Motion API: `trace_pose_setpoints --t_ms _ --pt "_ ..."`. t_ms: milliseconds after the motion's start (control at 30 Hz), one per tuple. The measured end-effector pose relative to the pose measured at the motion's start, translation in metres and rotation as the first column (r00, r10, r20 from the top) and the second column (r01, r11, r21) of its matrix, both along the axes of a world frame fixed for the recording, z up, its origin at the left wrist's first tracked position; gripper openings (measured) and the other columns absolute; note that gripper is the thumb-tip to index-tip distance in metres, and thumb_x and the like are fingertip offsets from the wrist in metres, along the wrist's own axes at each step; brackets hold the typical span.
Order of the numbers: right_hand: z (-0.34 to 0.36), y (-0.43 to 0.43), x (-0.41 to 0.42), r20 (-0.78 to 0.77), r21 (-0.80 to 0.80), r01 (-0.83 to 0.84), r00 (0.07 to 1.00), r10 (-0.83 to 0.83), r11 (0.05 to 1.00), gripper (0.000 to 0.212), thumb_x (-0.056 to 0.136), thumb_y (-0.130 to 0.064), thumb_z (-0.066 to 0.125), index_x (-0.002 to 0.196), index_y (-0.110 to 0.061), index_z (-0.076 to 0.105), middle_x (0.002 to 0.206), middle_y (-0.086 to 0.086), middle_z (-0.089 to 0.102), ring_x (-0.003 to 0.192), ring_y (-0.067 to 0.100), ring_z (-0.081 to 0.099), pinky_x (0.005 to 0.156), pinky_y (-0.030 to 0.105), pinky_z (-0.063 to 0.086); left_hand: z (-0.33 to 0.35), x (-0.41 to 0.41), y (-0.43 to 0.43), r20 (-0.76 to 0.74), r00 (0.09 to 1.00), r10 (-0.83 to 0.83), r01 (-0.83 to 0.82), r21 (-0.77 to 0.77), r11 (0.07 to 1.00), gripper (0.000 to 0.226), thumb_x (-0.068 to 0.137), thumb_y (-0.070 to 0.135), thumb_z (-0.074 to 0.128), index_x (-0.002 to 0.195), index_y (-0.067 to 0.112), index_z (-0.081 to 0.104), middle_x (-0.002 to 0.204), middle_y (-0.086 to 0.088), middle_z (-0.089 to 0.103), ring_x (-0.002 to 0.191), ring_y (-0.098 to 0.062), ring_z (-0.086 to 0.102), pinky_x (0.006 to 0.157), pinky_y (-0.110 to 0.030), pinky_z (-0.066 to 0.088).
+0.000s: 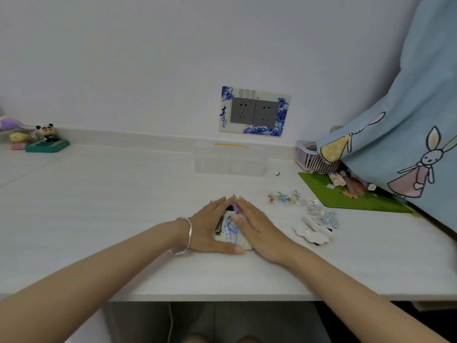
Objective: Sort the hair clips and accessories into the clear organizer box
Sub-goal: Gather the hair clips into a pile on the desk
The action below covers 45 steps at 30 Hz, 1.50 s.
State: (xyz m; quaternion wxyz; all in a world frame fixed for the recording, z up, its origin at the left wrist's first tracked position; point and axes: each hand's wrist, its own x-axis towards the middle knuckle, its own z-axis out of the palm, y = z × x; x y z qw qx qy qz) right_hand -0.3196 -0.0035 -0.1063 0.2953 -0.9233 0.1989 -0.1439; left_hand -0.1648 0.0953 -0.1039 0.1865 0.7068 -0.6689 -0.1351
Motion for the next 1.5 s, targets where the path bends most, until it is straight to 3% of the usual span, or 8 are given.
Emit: trace_pose_setpoints --t_ms 167,300,400,733,967,1067,1233,1500 --pt "0.033 -0.051 -0.051 0.246 -0.024 0.203 0.95 -0.191 0.979 0.054 0.086 -0.057 0.031 0.136 -0.039 0.039 0.15 -0.017 0.025 0.14 0.001 0.015 0.114 0.027 0.009 -0.001 0.0 -0.016 -0.008 1.0 -0.005 0.004 -0.136 0.991 0.096 0.057 0.076 0.062 0.131 0.028 0.024 0.136 0.013 0.035 0.133 -0.022 0.03 0.11 -0.041 0.029" --pt "0.022 -0.102 -0.091 0.141 0.101 0.409 0.897 -0.42 0.907 0.055 0.088 -0.063 0.028 0.135 -0.039 0.041 0.157 -0.006 0.02 0.144 0.009 0.011 0.116 0.036 0.008 0.0 -0.005 -0.022 0.029 0.999 -0.022 0.024 -0.062 0.998 0.115 0.055 0.075 0.058 0.143 0.026 0.004 0.15 0.011 0.016 0.142 -0.011 0.001 0.112 -0.024 0.006" --pt "0.006 -0.109 -0.094 0.064 0.138 0.396 0.911 -0.407 0.908 0.046 0.096 -0.049 0.029 0.136 -0.031 0.044 0.155 -0.003 0.025 0.144 0.01 0.013 0.11 0.026 0.008 -0.002 -0.006 -0.029 0.049 0.999 -0.007 0.01 -0.051 0.999 0.126 0.047 0.087 0.05 0.144 0.026 -0.002 0.155 0.007 0.006 0.142 -0.011 0.0 0.116 -0.03 0.008" --pt "-0.002 -0.061 -0.032 0.111 0.018 0.217 0.97 -0.218 0.976 0.041 0.1 -0.037 0.029 0.134 -0.024 0.048 0.15 -0.004 0.033 0.141 0.01 0.018 0.104 0.016 0.009 -0.004 -0.012 -0.041 0.005 1.0 0.004 -0.004 -0.076 0.997 0.131 0.041 0.093 0.042 0.145 0.023 0.003 0.153 0.006 0.013 0.14 -0.01 0.01 0.116 -0.031 0.015" --pt "0.007 -0.08 -0.023 0.202 0.186 0.142 0.963 -0.179 0.972 0.042 0.096 -0.046 0.032 0.133 -0.031 0.045 0.148 -0.012 0.031 0.137 0.003 0.024 0.113 0.026 0.016 0.003 -0.004 -0.047 -0.028 0.999 -0.018 0.016 -0.054 0.998 0.127 0.045 0.089 0.047 0.145 0.025 0.0 0.144 0.016 0.015 0.137 -0.003 0.008 0.114 -0.025 0.012" --pt "0.024 -0.126 -0.022 0.282 0.318 0.198 0.914 -0.292 0.927 0.046 0.095 -0.046 0.035 0.135 -0.026 0.046 0.147 -0.009 0.036 0.134 0.003 0.031 0.102 0.015 0.023 0.013 0.013 -0.058 -0.088 0.996 0.031 -0.036 -0.046 0.998 0.119 0.049 0.091 0.041 0.144 0.031 0.003 0.152 0.01 0.01 0.14 -0.008 0.008 0.116 -0.036 0.015" --pt "0.026 -0.193 -0.002 0.146 0.361 0.27 0.929 -0.339 0.893 0.056 0.096 -0.051 0.028 0.144 -0.022 0.033 0.155 -0.005 0.024 0.143 0.01 0.019 0.111 0.025 0.011 0.016 0.029 -0.077 -0.141 0.984 0.105 -0.102 0.028 0.994 0.115 0.048 0.093 0.032 0.143 0.031 0.014 0.153 0.007 0.016 0.14 -0.012 0.015 0.112 -0.029 0.016" --pt "0.026 -0.227 0.036 -0.03 0.335 0.285 0.956 -0.292 0.898 0.061 0.096 -0.054 0.021 0.145 -0.017 0.029 0.155 0.0 0.027 0.143 0.017 0.022 0.114 0.031 0.013 0.015 0.035 -0.079 -0.14 0.984 0.108 -0.095 0.099 0.991 0.122 0.042 0.097 0.024 0.143 0.029 0.017 0.151 0.009 0.02 0.136 -0.008 0.02 0.108 -0.023 0.019"
